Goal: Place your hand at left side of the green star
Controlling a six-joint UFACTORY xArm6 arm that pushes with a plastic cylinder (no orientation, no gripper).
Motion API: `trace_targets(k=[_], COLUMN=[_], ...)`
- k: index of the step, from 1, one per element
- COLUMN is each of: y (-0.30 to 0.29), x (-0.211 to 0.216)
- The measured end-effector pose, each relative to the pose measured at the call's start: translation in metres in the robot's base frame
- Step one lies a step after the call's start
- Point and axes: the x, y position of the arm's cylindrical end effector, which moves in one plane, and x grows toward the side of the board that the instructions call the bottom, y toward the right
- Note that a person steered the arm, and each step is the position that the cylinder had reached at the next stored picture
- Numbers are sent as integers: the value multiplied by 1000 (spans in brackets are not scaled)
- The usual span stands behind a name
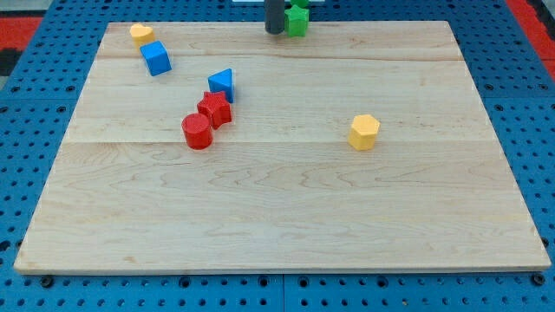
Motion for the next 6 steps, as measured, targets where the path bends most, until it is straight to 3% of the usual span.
trace_targets(k=[1,3,6], y=[31,-25,-38], x=[21,8,-19])
